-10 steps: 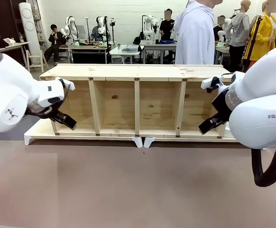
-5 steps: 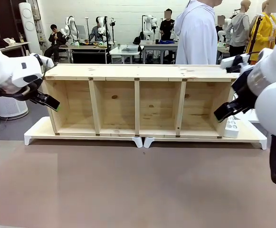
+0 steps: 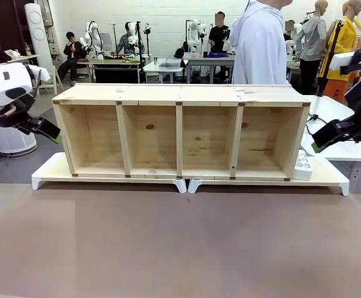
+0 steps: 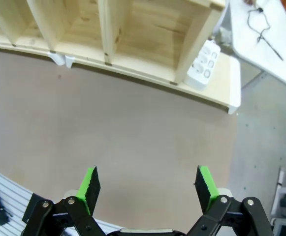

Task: Perform cable management.
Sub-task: When the cord part of the Power Cable appears at the lower middle area of the table and stops, grasp the cord part of the Power Cable.

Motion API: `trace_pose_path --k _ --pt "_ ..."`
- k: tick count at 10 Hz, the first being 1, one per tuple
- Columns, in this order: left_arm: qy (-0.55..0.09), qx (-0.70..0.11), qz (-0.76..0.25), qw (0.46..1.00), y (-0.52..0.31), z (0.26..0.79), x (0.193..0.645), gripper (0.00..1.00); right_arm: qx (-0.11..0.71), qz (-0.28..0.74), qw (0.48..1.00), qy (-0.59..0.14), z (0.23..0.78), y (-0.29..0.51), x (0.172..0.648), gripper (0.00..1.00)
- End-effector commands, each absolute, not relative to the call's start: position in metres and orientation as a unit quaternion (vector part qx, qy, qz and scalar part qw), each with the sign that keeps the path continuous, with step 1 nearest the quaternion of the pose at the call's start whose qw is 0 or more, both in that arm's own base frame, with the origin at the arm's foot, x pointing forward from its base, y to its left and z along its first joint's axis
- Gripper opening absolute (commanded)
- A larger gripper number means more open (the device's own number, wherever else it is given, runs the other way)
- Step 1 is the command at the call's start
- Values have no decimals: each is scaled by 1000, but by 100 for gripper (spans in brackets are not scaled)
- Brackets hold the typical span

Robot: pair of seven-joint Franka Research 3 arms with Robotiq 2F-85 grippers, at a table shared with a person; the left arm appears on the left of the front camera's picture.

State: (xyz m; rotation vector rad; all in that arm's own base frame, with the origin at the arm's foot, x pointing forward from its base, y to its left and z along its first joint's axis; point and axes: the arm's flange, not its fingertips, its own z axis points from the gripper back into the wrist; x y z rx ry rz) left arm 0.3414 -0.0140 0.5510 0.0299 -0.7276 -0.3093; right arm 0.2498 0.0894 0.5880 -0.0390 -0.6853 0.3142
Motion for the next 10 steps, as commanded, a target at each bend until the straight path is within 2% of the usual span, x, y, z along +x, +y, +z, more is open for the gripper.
trace_pose_path --k 1,4,5,10 --pt "-363 18 -112 925 10 439 221 100 -8 149 931 -334 431 54 174 100" --pt "-367 19 -116 923 12 433 215 100 -2 139 938 -316 429 52 174 100" --pt "-356 13 -113 928 18 566 322 100 -19 149 936 -319 589 84 237 100" --pt "-356 13 -113 928 18 566 322 100 -19 149 936 -319 589 84 237 100"
